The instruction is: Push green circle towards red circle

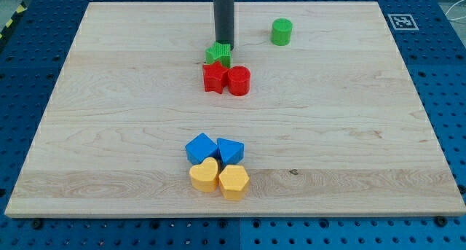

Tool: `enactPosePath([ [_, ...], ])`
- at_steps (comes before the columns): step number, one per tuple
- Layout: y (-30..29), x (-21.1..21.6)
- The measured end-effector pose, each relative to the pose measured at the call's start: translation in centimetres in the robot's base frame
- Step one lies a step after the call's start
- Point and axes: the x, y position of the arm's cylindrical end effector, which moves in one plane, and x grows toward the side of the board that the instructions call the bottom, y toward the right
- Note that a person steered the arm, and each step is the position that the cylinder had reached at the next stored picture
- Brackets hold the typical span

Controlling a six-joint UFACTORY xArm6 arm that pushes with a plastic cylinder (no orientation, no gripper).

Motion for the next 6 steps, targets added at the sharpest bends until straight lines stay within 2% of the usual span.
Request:
enactPosePath([
  [2, -0.2, -0.3],
  [3, -0.2, -5.1],
  [4, 2.6, -8.8],
  [5, 10.0, -9.0],
  [6, 14.7, -7.9],
])
